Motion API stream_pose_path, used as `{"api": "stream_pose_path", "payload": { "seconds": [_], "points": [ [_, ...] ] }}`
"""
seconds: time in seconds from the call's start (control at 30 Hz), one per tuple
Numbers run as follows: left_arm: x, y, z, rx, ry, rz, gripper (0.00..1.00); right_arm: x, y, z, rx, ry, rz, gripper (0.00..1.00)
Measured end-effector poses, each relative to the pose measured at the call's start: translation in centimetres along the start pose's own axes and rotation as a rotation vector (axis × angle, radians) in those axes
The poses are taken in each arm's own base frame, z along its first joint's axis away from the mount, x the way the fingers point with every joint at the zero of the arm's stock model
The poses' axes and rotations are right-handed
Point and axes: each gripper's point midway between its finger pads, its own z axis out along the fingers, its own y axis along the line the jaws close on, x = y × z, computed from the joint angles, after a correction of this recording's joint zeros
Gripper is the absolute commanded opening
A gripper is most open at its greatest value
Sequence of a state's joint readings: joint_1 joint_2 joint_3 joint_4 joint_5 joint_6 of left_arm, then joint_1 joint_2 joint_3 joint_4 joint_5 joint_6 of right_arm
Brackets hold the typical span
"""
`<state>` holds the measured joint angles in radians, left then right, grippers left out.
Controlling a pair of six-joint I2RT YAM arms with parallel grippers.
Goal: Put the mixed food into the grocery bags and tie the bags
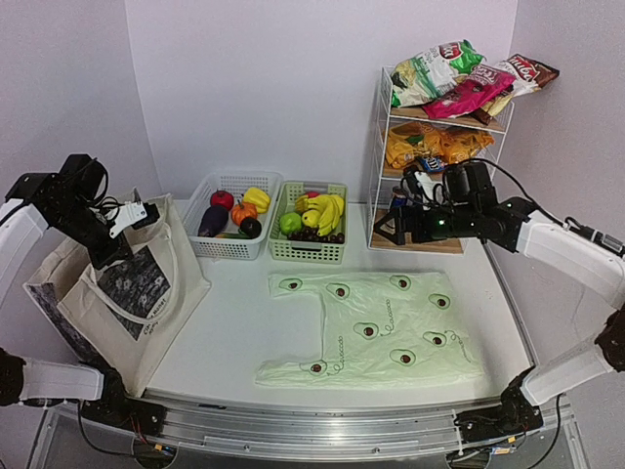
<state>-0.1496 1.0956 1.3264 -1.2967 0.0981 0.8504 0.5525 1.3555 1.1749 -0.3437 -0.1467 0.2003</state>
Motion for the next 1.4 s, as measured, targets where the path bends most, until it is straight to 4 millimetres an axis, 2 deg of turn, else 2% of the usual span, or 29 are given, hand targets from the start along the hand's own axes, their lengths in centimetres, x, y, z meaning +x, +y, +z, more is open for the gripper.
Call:
{"api": "stream_pose_path", "payload": {
  "seconds": [0.23, 0.33, 0.47, 0.57, 0.7, 0.77, 0.83, 0.97, 1.07, 1.13, 1.23, 1.4],
  "points": [
    [-6.2, -4.2, -3.0, 0.254, -0.332, 0.149, 0.0, -2.8, 4.7, 2.3, -0.098, 0.011, 0.025, 0.9],
    [-8.6, -6.7, -2.9, 0.374, -0.398, 0.258, 0.0, -5.1, 5.9, 3.0, -0.125, -0.007, 0.123, 0.89],
    [-10.5, -11.4, -2.1, 0.516, -0.42, 0.424, 0.0, -7.2, 7.9, 3.7, -0.146, -0.022, 0.224, 0.98],
    [-10.6, -13.4, -2.1, 0.562, -0.424, 0.501, 0.0, -7.6, 11.5, 4.1, -0.173, -0.004, 0.213, 0.98],
    [-10.6, -14.2, -2.3, 0.572, -0.43, 0.551, 0.0, -7.5, 17.5, 4.8, -0.197, 0.052, 0.146, 0.98],
    [-10.6, -14.4, -2.3, 0.571, -0.43, 0.563, 0.0, -7.0, 19.9, 5.3, -0.191, 0.096, 0.12, 0.98],
    [-10.6, -14.4, -2.2, 0.566, -0.433, 0.571, 0.0, -6.1, 21.5, 5.8, -0.176, 0.146, 0.106, 0.98],
    [-10.3, -14.5, -2.0, 0.547, -0.439, 0.588, 0.0, -2.4, 20.8, 6.7, -0.072, 0.302, 0.114, 0.95],
    [-10.2, -14.4, -2.0, 0.528, -0.445, 0.603, 0.0, 0.7, 19.5, 6.9, -0.009, 0.424, 0.131, 0.95],
    [-10.1, -14.4, -2.0, 0.526, -0.447, 0.604, 0.0, 2.2, 19.5, 6.9, -0.004, 0.49, 0.139, 0.95],
    [-10.2, -14.4, -1.9, 0.522, -0.45, 0.605, 0.0, 3.5, 20.5, 7.1, -0.038, 0.549, 0.133, 0.95],
    [-10.0, -14.5, -1.7, 0.527, -0.445, 0.609, 0.0, 4.2, 23.3, 7.0, -0.127, 0.582, 0.107, 0.96]
  ]
}}
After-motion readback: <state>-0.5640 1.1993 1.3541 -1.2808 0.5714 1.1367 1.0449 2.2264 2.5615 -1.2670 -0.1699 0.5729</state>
